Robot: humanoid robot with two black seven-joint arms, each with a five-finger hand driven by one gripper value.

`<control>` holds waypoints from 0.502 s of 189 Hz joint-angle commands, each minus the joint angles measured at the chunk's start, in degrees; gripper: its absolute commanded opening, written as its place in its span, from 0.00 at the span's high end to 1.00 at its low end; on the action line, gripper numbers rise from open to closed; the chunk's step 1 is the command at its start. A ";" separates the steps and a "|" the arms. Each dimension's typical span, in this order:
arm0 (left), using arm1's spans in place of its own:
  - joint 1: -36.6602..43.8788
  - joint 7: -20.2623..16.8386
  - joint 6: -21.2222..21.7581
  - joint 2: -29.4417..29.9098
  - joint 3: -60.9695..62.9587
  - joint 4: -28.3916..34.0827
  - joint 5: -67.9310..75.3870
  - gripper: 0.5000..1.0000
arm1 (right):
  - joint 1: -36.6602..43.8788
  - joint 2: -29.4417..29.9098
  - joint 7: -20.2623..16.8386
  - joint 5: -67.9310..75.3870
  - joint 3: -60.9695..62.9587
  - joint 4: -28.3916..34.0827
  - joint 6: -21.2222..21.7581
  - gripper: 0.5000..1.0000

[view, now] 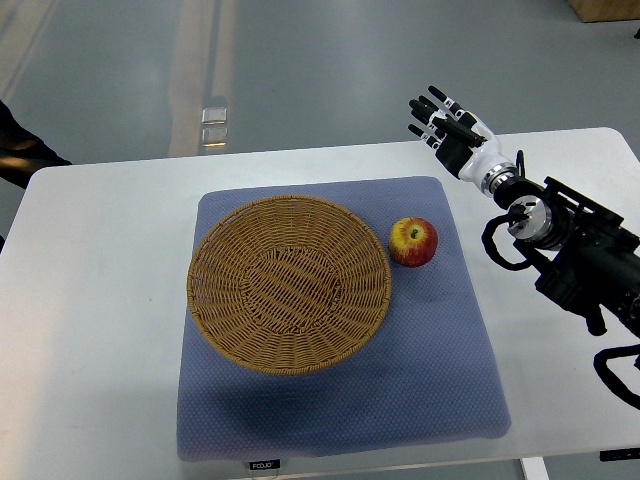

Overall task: Place red apple in basket with right hand
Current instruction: 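Move the right hand over the red apple beside the basket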

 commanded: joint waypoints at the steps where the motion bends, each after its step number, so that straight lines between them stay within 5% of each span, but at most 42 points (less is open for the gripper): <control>1: 0.01 -0.05 0.00 0.00 -0.03 0.00 0.00 0.00 | -0.02 0.04 -0.04 0.02 0.20 -0.26 0.11 0.15; 56: -0.08 -0.05 0.00 0.00 0.06 -0.09 0.00 0.00 | 0.33 -0.84 -1.27 -2.35 -2.62 0.09 0.72 0.15; 95: -0.08 -0.05 -0.61 0.00 -0.03 -0.18 0.00 0.00 | 9.12 -5.33 -12.00 -18.79 -19.49 0.70 6.08 0.15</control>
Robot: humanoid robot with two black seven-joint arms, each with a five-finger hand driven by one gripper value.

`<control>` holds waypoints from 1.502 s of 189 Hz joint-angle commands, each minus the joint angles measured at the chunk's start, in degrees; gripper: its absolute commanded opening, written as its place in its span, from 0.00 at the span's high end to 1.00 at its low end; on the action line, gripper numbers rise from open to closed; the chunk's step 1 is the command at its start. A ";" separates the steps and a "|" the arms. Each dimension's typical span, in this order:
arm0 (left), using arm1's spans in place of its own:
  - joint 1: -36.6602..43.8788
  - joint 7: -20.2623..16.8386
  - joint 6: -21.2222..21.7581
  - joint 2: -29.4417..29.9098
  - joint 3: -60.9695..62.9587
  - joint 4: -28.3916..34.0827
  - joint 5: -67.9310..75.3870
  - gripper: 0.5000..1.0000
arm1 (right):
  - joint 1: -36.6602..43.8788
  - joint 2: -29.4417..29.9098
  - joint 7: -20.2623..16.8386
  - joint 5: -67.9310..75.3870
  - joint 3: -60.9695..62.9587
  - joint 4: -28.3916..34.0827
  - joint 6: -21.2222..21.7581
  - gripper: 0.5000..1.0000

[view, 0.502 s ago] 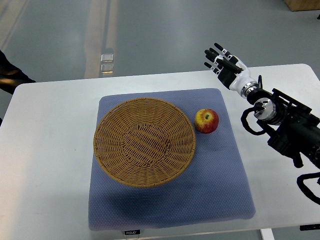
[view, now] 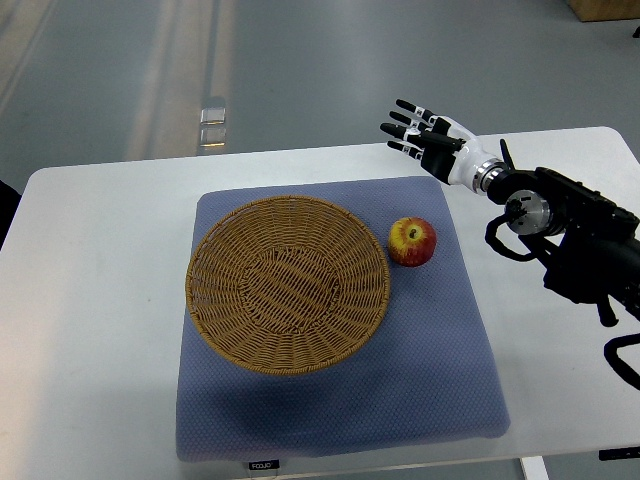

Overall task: Place red apple in basket with right hand
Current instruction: 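Move the right hand over the red apple beside the basket, then lower the right hand and close its fingers around the apple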

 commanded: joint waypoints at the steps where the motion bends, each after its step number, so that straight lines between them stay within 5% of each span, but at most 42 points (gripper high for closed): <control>1: 0.01 0.00 -0.33 0.00 -0.07 -0.09 0.00 0.00 | 4.22 -3.00 -4.27 -6.98 -8.14 0.09 2.04 0.15; 33: 0.01 0.00 -0.42 0.00 -0.07 -0.71 0.00 0.00 | 19.68 -8.80 -6.56 -12.16 -33.81 2.55 10.56 0.15; 49: 0.01 0.00 -0.42 0.00 -0.07 -0.79 0.00 0.00 | 26.53 -11.17 -6.73 -12.69 -46.71 8.87 12.85 0.15; 73: 0.01 0.00 -0.42 0.00 -0.07 -0.79 0.00 0.00 | 38.40 -12.84 -9.11 -17.43 -63.42 22.23 12.41 0.15; 96: 0.01 0.00 -0.42 0.00 -0.07 -0.79 0.00 0.00 | 43.06 -14.60 -11.30 -17.61 -67.03 29.97 10.74 0.15; 134: 0.01 0.00 -0.42 0.00 0.02 -1.06 0.00 0.00 | 43.59 -15.83 -11.48 -17.52 -67.20 31.47 7.84 0.15; 145: 0.10 0.00 -0.42 0.00 0.19 -1.15 0.00 0.00 | 41.13 -15.83 -11.30 -16.91 -67.12 32.09 1.96 0.16; 167: 0.01 0.00 -0.42 0.00 0.28 -1.15 0.00 0.00 | 38.32 -15.30 -11.13 -16.29 -66.68 32.44 -2.62 0.16; 284: 0.10 0.00 -0.33 0.00 0.37 -0.97 0.00 0.00 | 32.87 -10.82 -10.60 -16.91 -66.24 32.26 -7.54 0.16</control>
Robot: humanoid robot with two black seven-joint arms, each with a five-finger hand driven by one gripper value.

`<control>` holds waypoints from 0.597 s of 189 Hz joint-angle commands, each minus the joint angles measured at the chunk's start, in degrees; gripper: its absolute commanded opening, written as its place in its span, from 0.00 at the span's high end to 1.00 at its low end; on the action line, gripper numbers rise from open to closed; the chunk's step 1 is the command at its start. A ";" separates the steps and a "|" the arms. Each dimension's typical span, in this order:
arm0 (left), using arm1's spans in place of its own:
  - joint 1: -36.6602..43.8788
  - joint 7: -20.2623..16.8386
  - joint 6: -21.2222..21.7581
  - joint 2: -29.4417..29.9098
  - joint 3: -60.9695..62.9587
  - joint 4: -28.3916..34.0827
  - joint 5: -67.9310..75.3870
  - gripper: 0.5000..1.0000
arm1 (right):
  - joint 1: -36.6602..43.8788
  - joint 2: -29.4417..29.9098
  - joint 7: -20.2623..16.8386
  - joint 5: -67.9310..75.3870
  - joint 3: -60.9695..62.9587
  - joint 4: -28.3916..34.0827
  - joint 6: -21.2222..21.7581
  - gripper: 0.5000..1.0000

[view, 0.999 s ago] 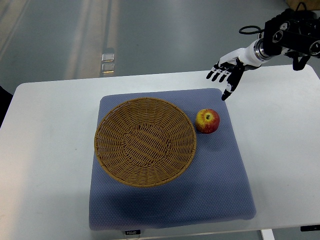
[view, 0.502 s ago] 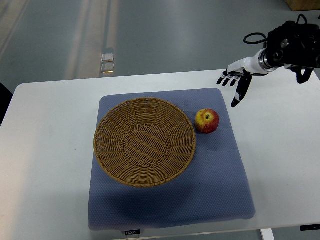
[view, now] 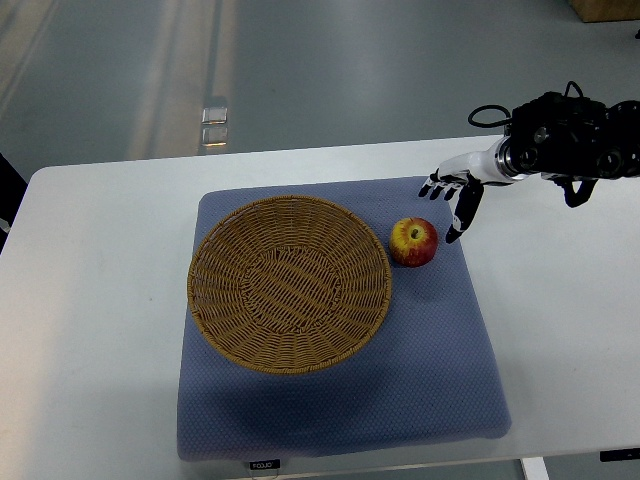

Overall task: Place red apple in basket with right hand
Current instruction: 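Lower the right hand and close its fingers around the apple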

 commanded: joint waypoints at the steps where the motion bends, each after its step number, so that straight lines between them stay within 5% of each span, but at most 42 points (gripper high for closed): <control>1: -0.03 0.00 -0.02 0.00 0.00 0.06 0.00 0.00 | -0.61 1.25 -0.01 -0.07 -0.01 -0.08 -1.13 0.16; 113: 0.05 0.00 0.06 0.00 0.00 0.50 -0.09 0.00 | -3.07 3.45 0.08 -0.94 -0.36 -0.52 -2.10 0.16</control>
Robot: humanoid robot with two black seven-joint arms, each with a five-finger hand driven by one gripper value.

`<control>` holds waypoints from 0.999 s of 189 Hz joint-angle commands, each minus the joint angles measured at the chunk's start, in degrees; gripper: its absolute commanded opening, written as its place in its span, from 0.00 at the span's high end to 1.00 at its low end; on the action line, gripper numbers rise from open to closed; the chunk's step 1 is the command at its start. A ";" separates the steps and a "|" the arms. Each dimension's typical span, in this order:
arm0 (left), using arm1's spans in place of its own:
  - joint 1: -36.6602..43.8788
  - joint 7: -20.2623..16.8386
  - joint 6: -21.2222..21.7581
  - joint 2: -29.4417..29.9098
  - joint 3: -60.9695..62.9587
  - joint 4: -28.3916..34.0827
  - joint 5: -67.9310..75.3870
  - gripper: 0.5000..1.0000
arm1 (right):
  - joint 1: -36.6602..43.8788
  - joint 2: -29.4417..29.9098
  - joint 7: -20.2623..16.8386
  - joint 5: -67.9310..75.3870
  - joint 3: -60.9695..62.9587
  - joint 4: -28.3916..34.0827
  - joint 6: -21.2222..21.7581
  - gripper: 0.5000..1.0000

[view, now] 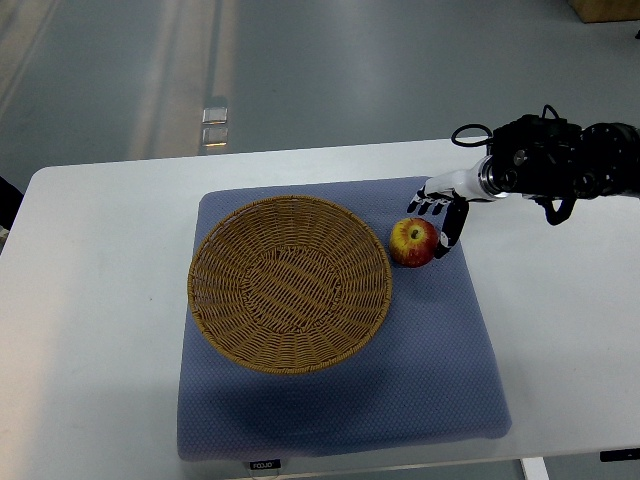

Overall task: Place red apple in basket with right hand
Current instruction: 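Lower the right hand and close its fingers around the apple, then lift the apple off the mat with the right hand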

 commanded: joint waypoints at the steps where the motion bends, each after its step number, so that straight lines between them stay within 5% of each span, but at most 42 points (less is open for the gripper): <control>1: 0.03 0.00 0.00 0.00 0.00 0.11 -0.04 0.00 | -0.47 0.58 0.08 -0.54 0.00 0.03 -0.21 0.16; 149: 0.03 0.00 0.09 0.00 -0.09 0.28 -0.04 0.00 | -1.09 1.46 1.57 -1.94 -0.18 -0.24 -1.35 0.27; 170: 0.03 0.00 0.09 0.00 -0.09 0.28 -0.04 0.00 | -1.09 1.46 1.66 -1.94 -0.35 -0.24 -1.35 0.34; 189: 0.03 0.00 0.09 0.00 -0.09 0.28 -0.04 0.00 | -1.09 1.55 2.45 -2.12 -0.53 -0.33 -1.70 0.68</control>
